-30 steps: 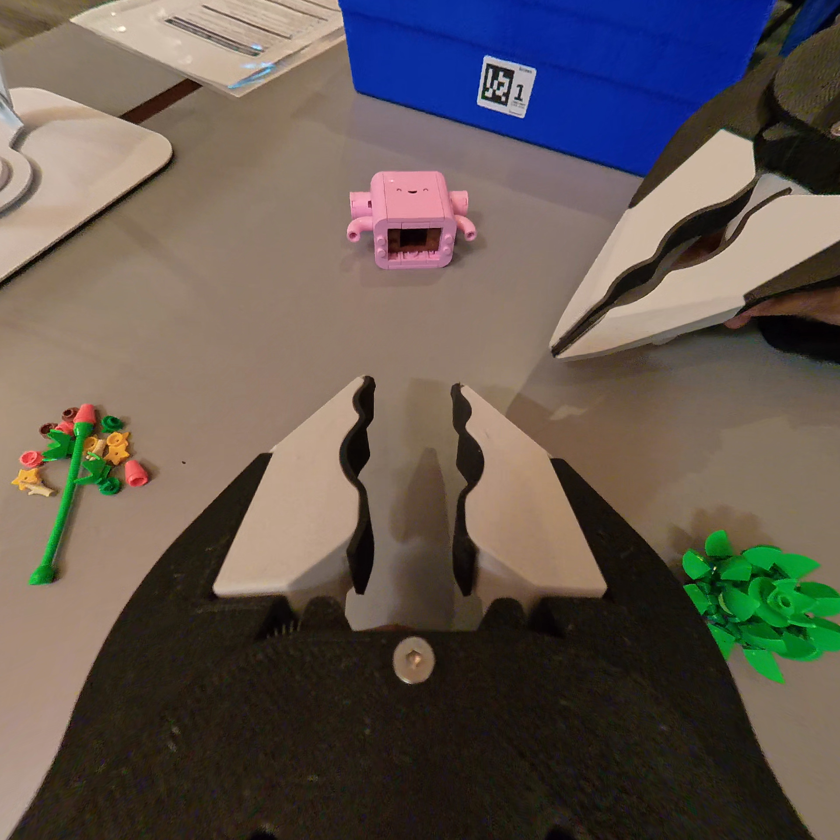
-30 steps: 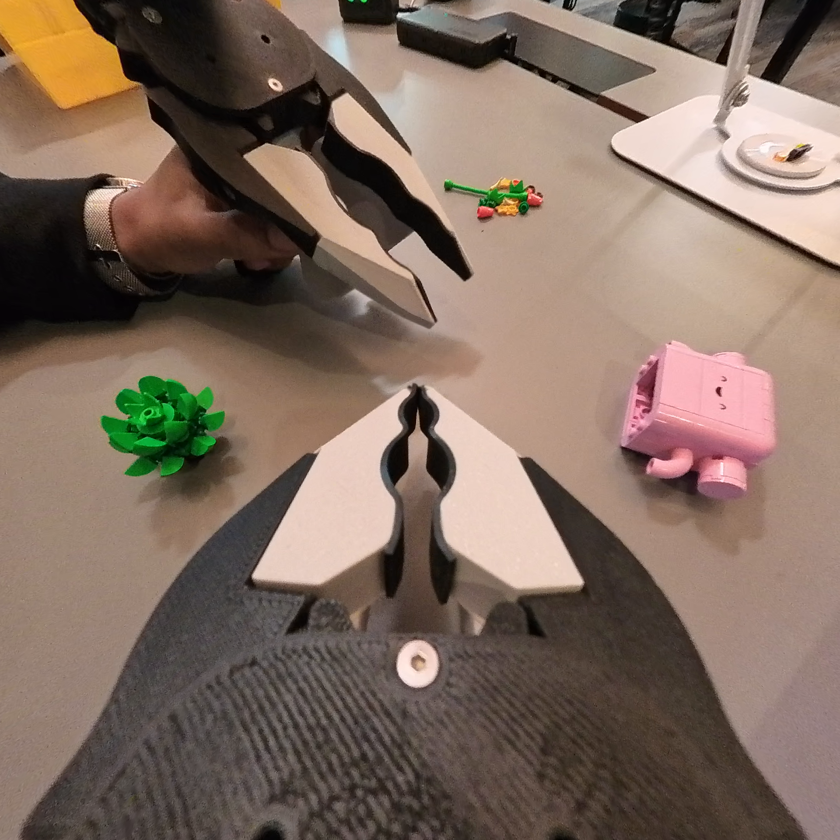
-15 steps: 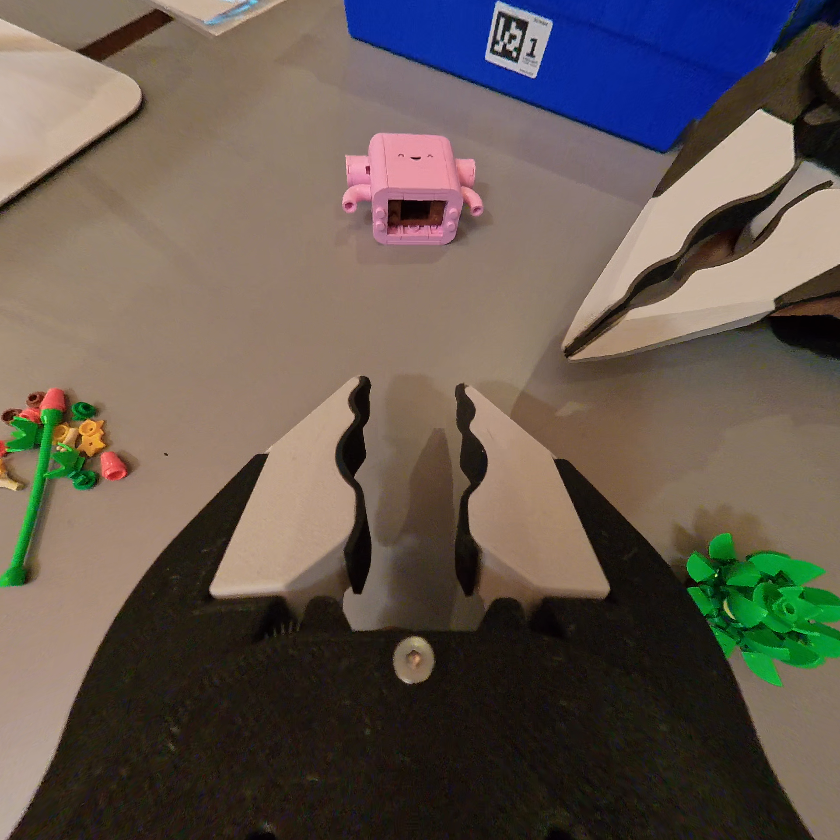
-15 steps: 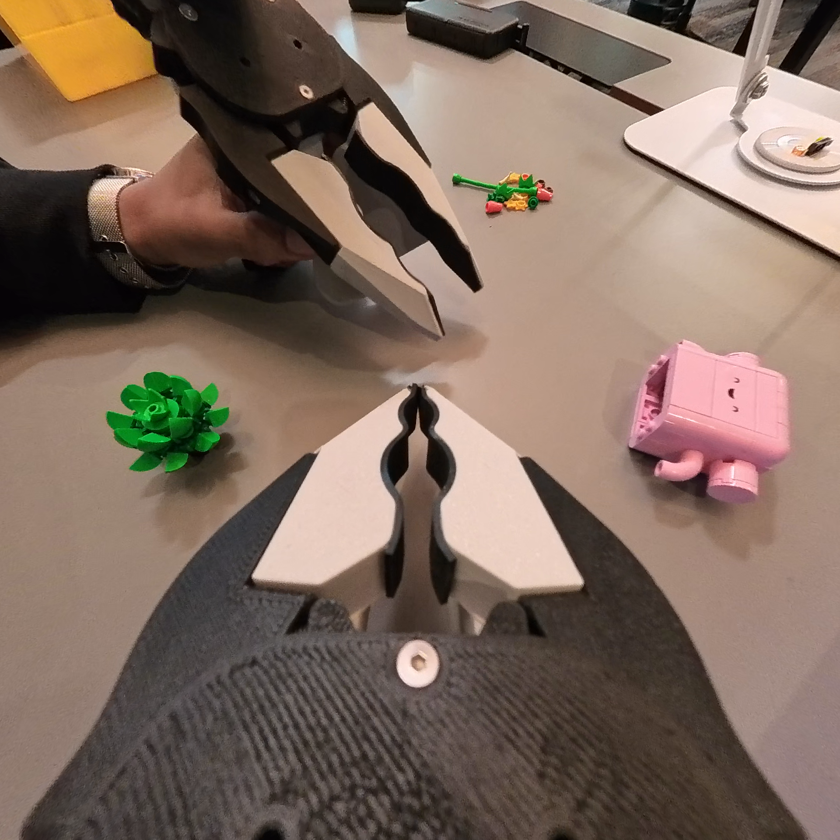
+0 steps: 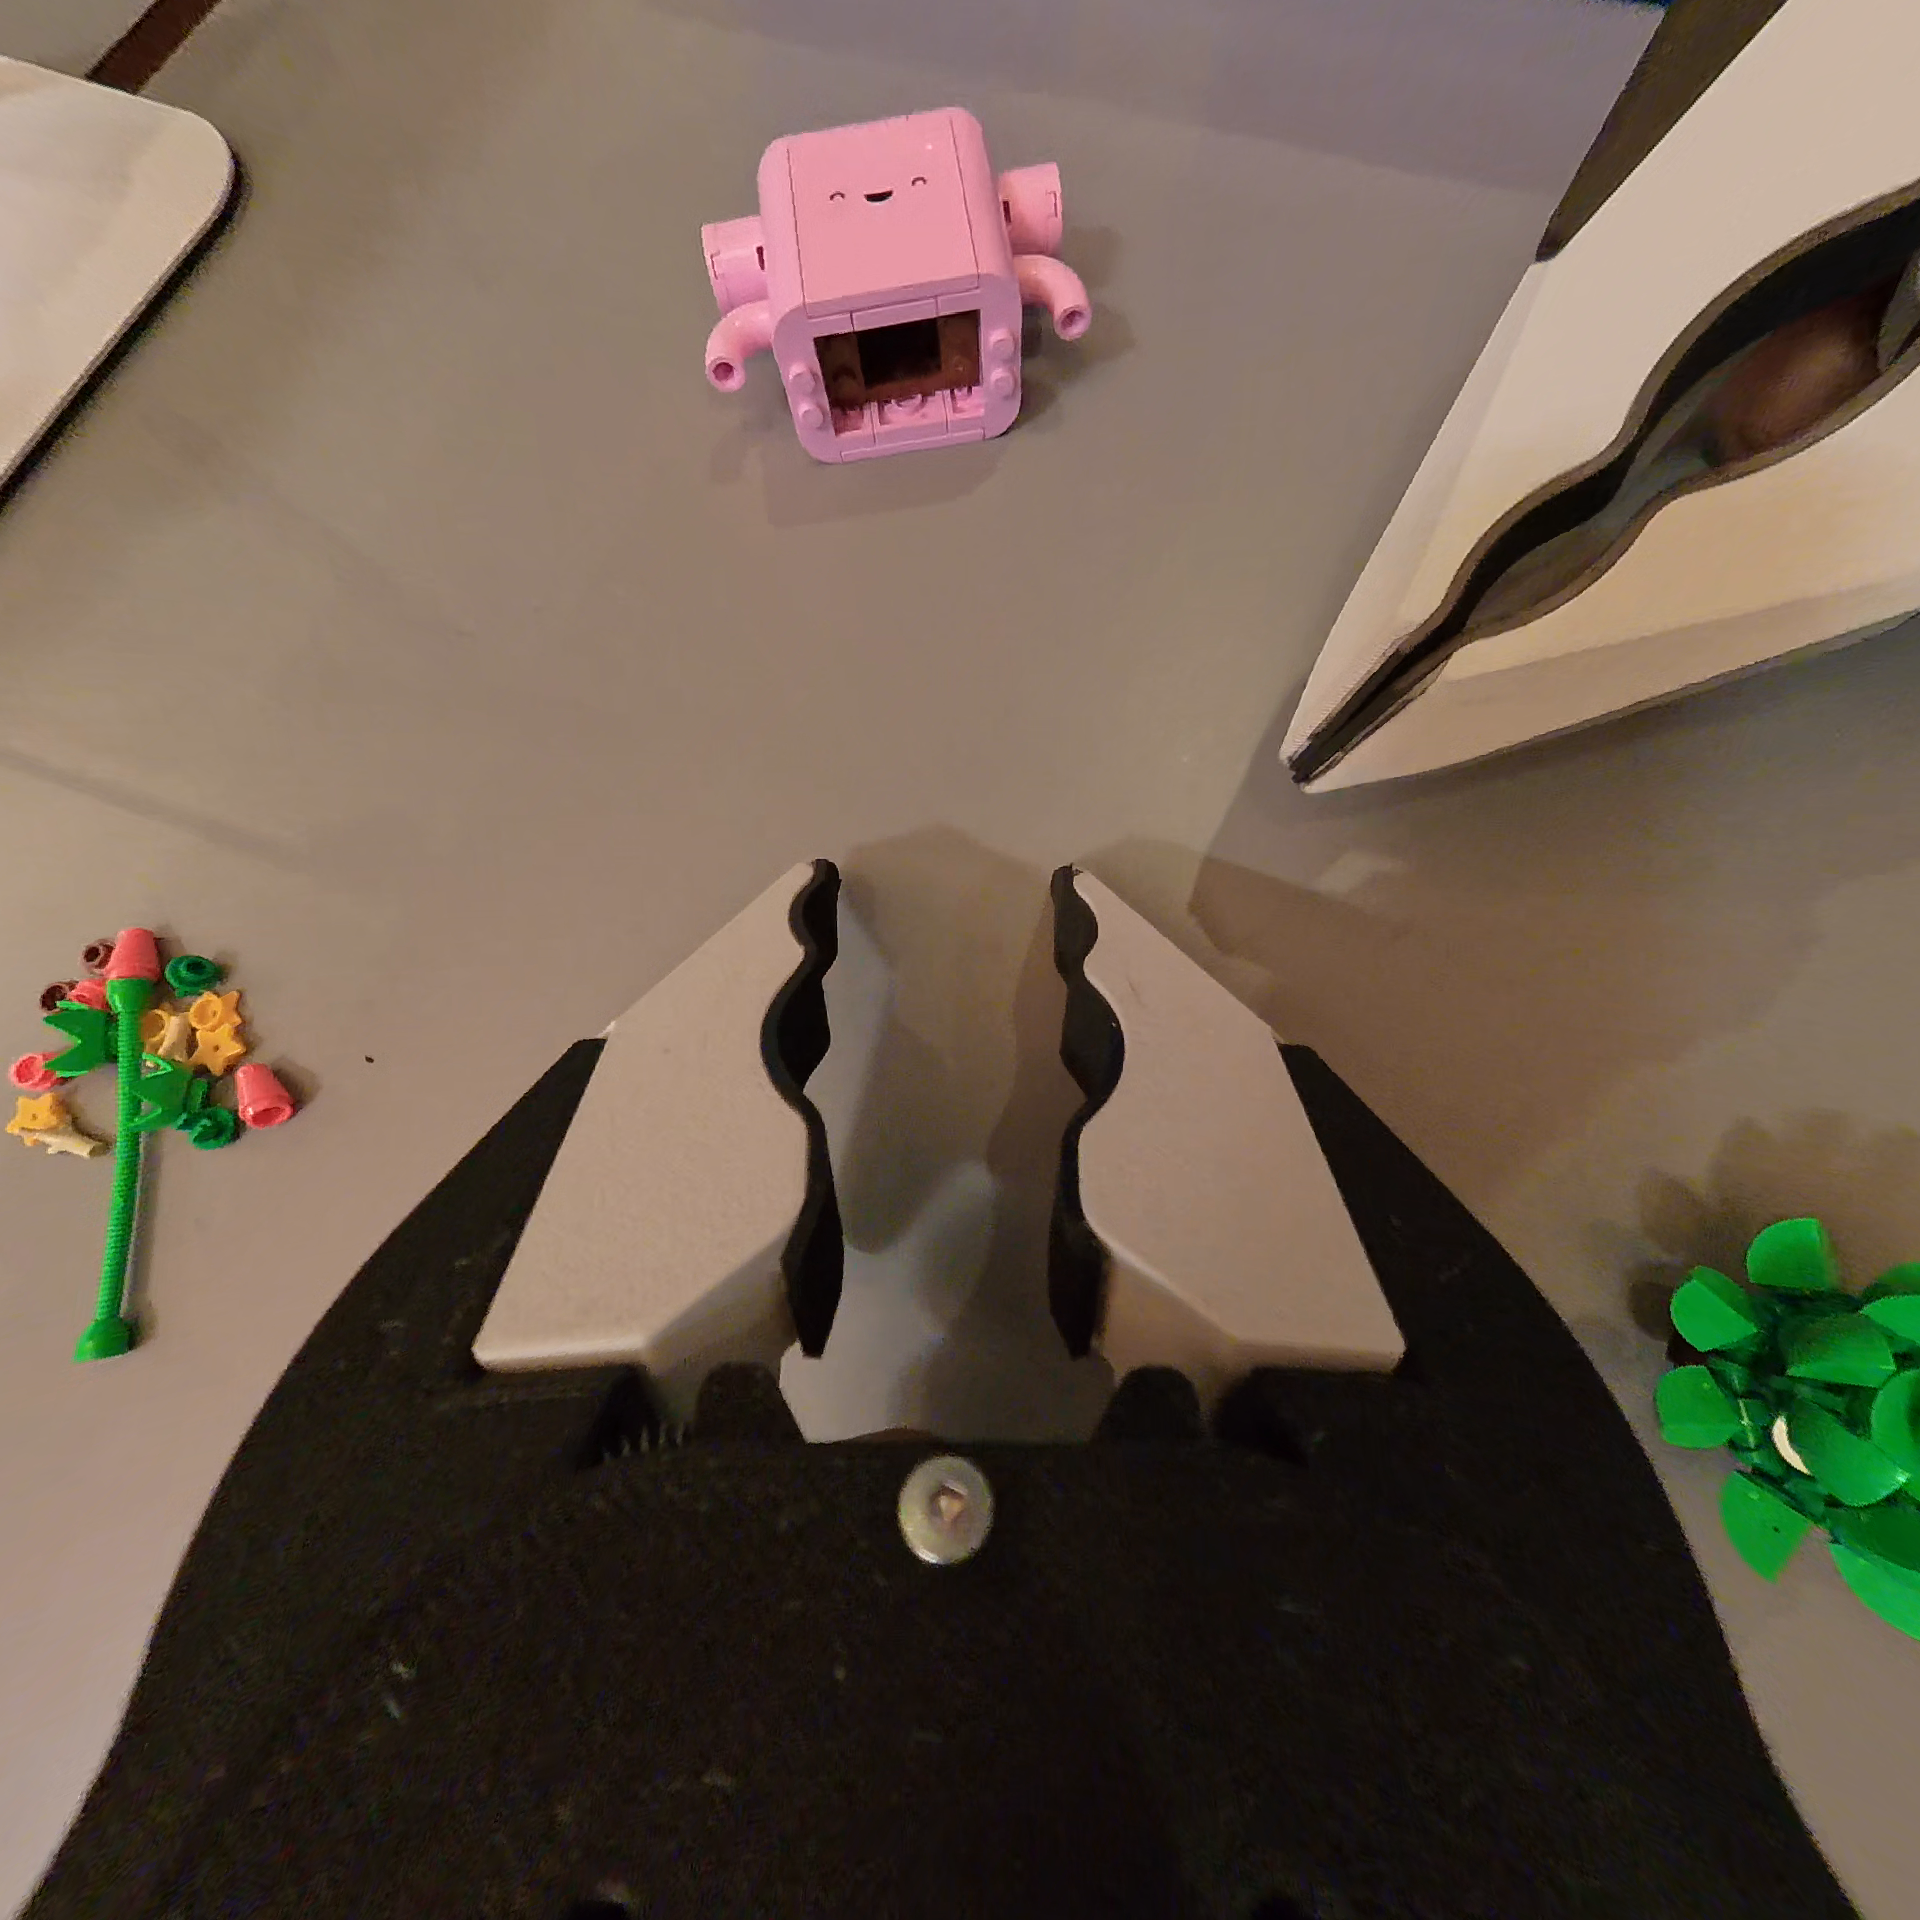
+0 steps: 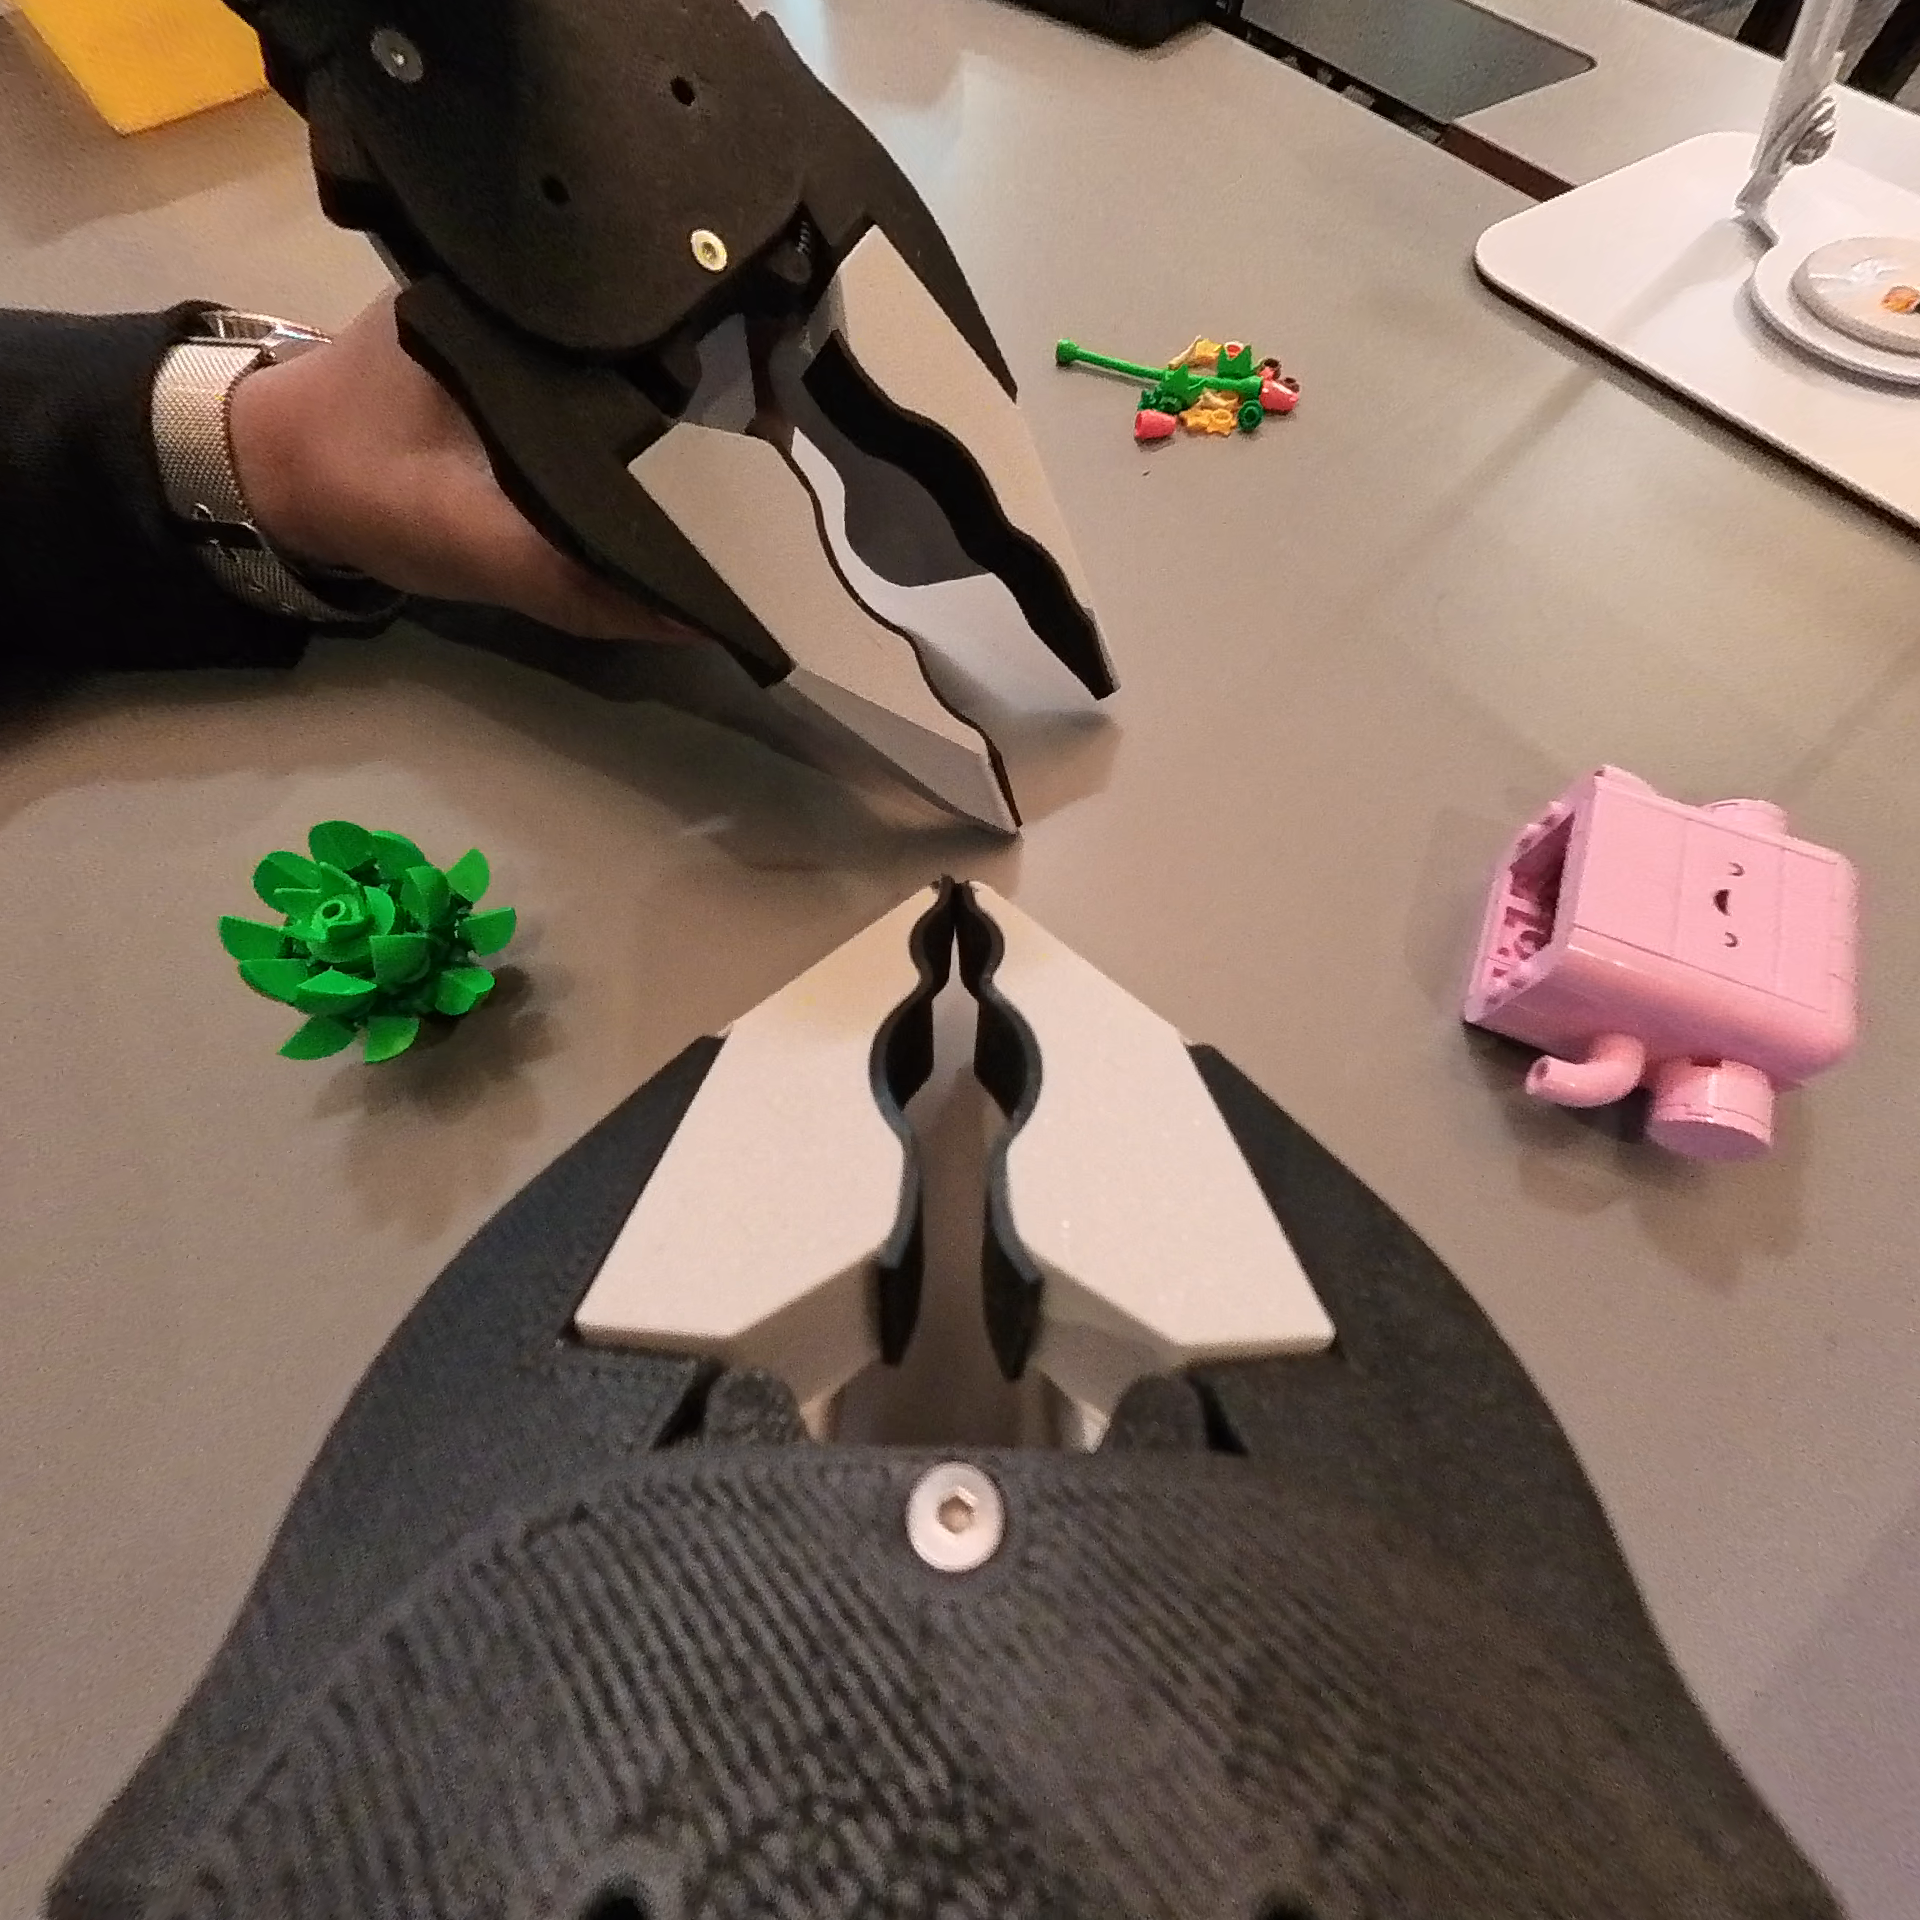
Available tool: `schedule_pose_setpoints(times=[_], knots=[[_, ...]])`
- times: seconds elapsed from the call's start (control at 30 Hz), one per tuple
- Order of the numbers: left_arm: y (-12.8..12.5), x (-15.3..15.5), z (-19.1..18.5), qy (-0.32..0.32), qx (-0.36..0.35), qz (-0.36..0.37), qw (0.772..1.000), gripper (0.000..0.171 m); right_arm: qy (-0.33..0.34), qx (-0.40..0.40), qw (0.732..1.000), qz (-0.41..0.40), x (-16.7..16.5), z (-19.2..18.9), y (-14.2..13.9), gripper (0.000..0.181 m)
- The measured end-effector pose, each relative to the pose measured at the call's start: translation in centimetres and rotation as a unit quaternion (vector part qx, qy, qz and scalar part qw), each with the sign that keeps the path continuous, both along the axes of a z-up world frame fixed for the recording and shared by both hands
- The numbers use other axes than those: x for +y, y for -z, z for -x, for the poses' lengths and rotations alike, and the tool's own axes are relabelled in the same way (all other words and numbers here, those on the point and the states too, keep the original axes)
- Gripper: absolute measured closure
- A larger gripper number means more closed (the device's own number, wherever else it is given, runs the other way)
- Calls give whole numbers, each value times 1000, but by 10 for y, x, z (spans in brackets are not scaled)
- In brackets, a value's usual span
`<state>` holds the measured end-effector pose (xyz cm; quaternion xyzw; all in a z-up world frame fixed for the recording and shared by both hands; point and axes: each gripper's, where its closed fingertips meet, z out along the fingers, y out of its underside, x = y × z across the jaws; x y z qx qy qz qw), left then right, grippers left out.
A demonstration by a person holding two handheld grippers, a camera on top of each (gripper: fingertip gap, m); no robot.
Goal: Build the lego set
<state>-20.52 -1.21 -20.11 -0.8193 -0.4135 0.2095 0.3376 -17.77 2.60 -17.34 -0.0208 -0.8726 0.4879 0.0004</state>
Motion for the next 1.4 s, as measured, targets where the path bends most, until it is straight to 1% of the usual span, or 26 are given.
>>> schedule_pose_setpoints(times=[0.57,1.4], knots=[[1,0,0,0,-8,-7,1000,130,-7,17,999,-30,-1,-3,9,181],[2,0,-1,2,-10,-5,1000,131,-11,31,998,-46,-2,-5,15,181]])
